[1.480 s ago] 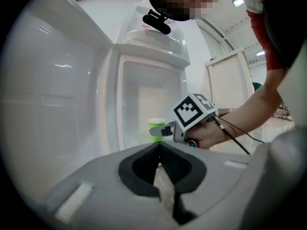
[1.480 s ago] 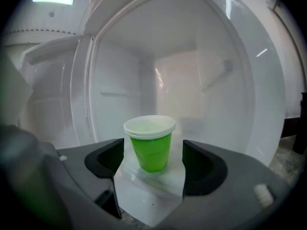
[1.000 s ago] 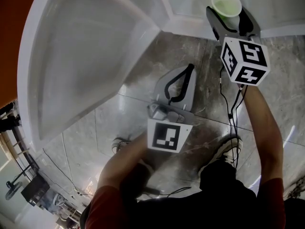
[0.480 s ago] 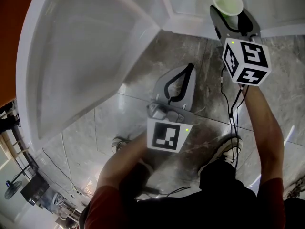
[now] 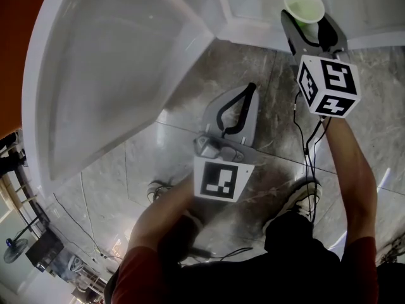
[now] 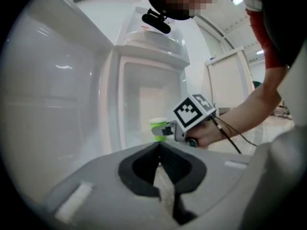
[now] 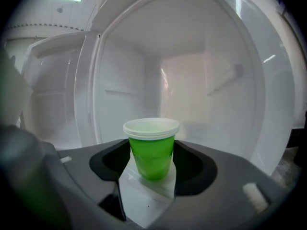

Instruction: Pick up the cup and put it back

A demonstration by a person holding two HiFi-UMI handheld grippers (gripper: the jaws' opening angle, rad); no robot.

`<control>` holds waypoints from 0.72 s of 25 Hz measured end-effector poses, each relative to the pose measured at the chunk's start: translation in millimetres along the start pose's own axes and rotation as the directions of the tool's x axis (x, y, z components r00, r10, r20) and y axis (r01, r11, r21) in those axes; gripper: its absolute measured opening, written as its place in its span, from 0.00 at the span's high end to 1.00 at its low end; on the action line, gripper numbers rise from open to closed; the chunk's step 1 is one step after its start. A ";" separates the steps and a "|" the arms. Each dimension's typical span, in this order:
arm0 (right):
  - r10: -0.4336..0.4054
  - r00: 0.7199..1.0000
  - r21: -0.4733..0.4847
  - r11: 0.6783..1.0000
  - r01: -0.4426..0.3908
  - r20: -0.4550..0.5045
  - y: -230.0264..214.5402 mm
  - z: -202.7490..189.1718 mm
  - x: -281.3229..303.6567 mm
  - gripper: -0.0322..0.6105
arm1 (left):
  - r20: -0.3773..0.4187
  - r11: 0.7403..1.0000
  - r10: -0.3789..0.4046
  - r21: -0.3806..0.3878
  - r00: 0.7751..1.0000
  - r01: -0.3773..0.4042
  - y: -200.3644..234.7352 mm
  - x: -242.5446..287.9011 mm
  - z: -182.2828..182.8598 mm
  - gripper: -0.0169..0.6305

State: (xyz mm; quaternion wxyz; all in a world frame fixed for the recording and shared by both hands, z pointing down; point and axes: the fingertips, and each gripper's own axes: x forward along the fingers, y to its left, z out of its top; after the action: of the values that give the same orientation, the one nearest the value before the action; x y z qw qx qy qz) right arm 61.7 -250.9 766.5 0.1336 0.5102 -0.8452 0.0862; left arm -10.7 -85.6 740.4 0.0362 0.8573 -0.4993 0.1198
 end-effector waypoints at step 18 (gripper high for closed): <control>0.057 0.998 0.016 0.998 -0.058 0.017 13.2 6.3 -31.6 0.52 | 0.011 1.000 0.030 0.002 1.000 -0.030 1.8 -5.2 7.3 0.97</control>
State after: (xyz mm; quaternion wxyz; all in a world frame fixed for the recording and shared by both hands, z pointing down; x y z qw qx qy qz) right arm 63.1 -220.0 750.5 0.1199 0.4875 -0.8599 0.0928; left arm -13.5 -83.4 732.0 0.0307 0.8505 -0.5120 0.1162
